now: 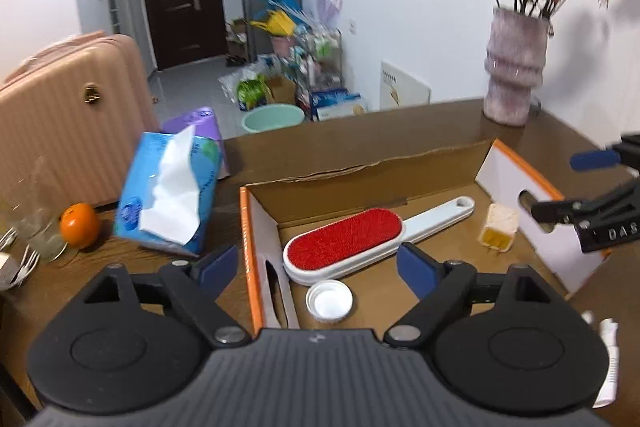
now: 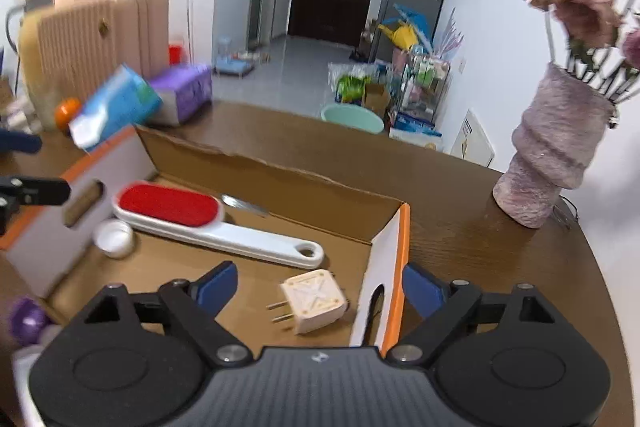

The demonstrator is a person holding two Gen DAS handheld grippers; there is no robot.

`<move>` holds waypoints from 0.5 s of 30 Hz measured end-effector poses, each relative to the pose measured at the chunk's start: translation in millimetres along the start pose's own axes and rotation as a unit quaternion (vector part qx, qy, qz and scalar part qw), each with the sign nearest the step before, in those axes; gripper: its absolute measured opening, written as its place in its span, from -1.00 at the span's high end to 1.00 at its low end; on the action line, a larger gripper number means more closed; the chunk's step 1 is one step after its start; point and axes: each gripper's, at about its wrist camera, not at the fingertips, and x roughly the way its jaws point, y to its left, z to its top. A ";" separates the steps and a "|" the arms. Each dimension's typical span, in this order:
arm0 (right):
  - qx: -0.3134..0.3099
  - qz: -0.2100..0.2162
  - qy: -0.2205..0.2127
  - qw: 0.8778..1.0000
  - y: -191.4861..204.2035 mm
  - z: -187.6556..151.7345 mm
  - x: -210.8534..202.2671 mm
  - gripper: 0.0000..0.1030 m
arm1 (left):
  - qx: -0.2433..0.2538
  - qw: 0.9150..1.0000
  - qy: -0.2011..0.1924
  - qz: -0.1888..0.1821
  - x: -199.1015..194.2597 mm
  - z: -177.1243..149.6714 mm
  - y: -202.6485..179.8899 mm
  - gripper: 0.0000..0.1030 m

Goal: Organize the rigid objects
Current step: 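Withdraw both grippers from the box back over the table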

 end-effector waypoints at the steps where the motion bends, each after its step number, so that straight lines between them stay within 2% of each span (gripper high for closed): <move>1: 0.003 0.005 -0.003 1.000 2.9 -4.0 -9.6 -0.75 | -0.002 1.000 -0.007 0.003 -10.1 -3.4 -3.0 -0.72; 3: 0.004 0.009 -0.012 1.000 9.9 -13.1 -27.5 -0.75 | 0.002 1.000 -0.027 0.007 -28.0 -11.2 -8.4 -0.74; 8: 0.042 0.016 -0.065 0.997 25.2 -46.4 -67.0 -0.75 | 0.021 0.993 -0.113 0.023 -75.0 -46.8 -27.0 -0.87; 12: 0.092 0.010 -0.150 0.984 34.1 -80.0 -95.2 -0.77 | -0.002 0.979 -0.203 0.030 -103.9 -84.2 -36.8 -1.00; 14: 0.101 0.008 -0.191 0.976 38.8 -94.5 -106.0 -0.79 | -0.004 0.973 -0.227 0.040 -110.3 -98.1 -42.4 -1.00; 15: 0.104 0.007 -0.209 0.972 42.2 -101.7 -110.9 -0.89 | -0.003 0.972 -0.231 0.041 -112.8 -102.9 -44.4 -1.00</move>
